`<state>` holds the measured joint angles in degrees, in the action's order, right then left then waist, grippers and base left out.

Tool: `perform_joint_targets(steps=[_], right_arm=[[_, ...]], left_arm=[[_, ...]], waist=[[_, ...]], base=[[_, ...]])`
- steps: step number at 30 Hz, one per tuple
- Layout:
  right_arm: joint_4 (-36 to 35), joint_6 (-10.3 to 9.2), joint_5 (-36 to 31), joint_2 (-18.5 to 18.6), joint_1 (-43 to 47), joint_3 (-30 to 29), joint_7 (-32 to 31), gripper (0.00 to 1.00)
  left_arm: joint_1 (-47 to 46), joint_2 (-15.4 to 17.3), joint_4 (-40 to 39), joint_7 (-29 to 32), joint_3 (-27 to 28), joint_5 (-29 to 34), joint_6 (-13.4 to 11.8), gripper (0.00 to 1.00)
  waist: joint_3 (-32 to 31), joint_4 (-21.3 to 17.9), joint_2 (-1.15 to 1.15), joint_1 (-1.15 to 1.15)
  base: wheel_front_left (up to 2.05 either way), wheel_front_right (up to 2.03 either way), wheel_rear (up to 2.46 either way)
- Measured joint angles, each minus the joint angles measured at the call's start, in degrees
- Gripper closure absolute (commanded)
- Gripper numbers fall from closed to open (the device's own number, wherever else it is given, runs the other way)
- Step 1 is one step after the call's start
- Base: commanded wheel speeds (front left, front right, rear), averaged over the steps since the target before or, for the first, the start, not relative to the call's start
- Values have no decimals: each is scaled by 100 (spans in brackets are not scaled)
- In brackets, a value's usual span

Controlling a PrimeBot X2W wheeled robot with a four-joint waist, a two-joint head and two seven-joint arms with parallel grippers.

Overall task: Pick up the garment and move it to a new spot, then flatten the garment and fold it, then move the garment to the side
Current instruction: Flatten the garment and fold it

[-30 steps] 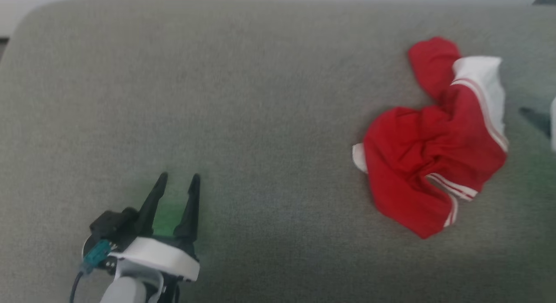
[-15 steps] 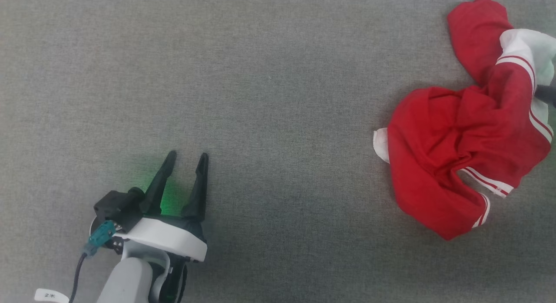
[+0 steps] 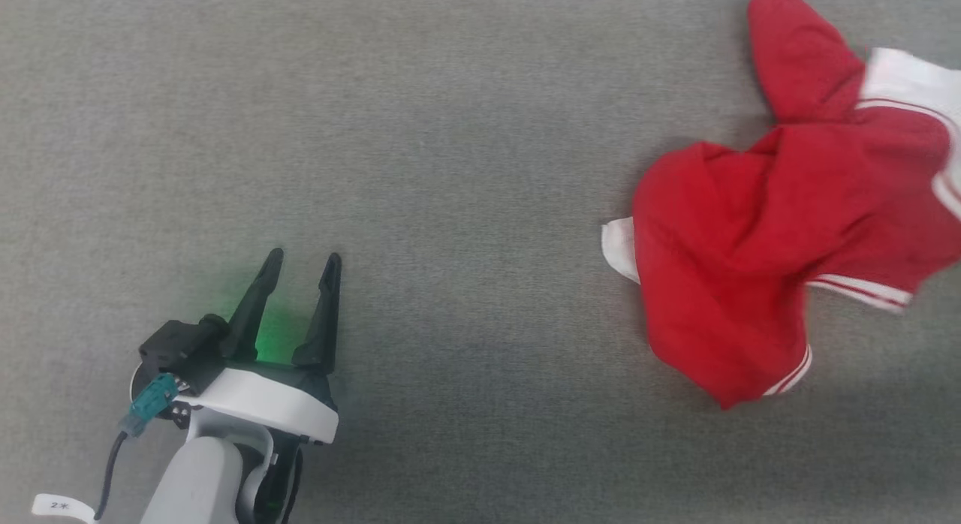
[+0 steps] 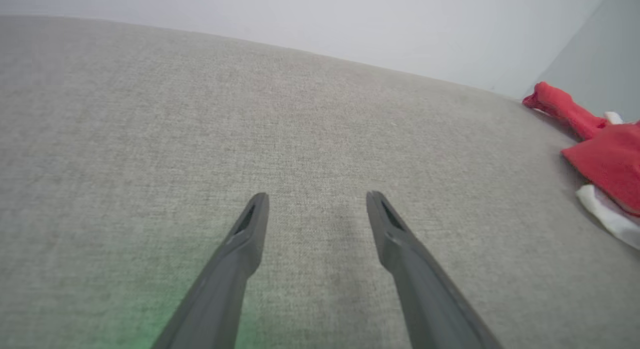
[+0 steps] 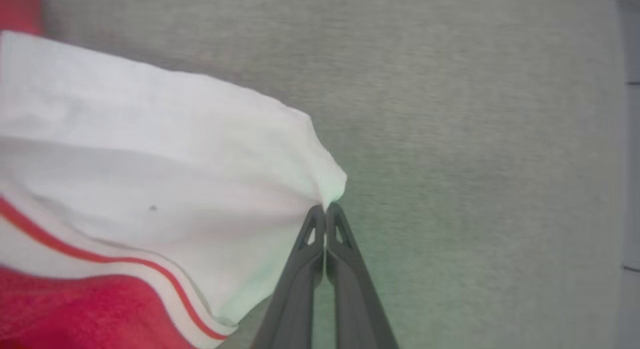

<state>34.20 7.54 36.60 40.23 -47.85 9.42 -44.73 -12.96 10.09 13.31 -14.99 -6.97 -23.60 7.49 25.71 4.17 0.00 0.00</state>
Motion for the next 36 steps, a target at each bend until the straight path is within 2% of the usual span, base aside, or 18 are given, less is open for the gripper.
perform_joint_targets(steps=[8, 13, 15, 18, 19, 20, 21, 25, 27, 29, 32, 36], right_arm=[[486, 0, -73, 605, 687, -1124, 695, 100], [1237, -1, -564, 836, 974, -2195, 1647, 100], [1433, -1, -821, 788, 1030, -2394, 1838, 100], [1493, -4, -884, 331, 1060, -2521, 1981, 100], [1483, 0, -915, 209, 1065, -2508, 2067, 93], [1468, 0, -947, 133, 1068, -2521, 2186, 66], [1467, 0, -950, 93, 1068, -2558, 2290, 0], [1366, -1, -1038, -63, 1257, -2504, 2683, 0], [1152, -1, -1004, -101, 1397, -2414, 2898, 0], [871, -1, -928, -80, 1553, -2351, 3236, 0], [210, -7, -757, -141, 1826, -2051, 3839, 0], [-647, -1, -586, -345, 2154, -1390, 4428, 0]], left_arm=[[-38, 181, -178, 0, -54, 1, 1, 0], [-154, 356, -248, 0, -149, -2, 0, 0], [-180, 433, -248, 0, -176, -24, 1, 0], [-255, 561, -243, 0, -285, -96, 1, 0], [-271, 622, -232, 0, -341, -122, 1, 0], [-287, 701, -214, 0, -420, -142, 0, 0], [-331, 804, -198, 0, -543, -149, 0, 0], [-680, 1359, -124, 23, -1221, -300, 1, 0], [-926, 1722, -170, 311, -1622, -534, 1, 0], [-1276, 2115, -342, 845, -2103, -820, 1, 0], [-1825, 2535, -681, 1762, -2703, -1308, -1, 0], [-2497, 2848, -1179, 3120, -3550, -1947, 0, 0]], waist=[[40, -265, 0, 0], [109, -367, 0, 0], [115, -405, 0, 0], [89, -478, 0, 0], [69, -503, 0, 0], [44, -530, 0, 0], [9, -555, 0, 0], [-184, -647, 0, 0], [-307, -701, 0, 0], [-437, -767, 0, 0], [-626, -890, 0, 0], [-808, -1143, 0, 0]], base=[[0, 0, 0], [0, 0, 0], [0, 0, 0], [0, 0, 0], [0, 0, 0], [0, 0, 0], [0, 0, 0], [0, 0, 0], [0, 0, 0], [0, 0, 0], [0, 0, 0], [0, 0, 0]])
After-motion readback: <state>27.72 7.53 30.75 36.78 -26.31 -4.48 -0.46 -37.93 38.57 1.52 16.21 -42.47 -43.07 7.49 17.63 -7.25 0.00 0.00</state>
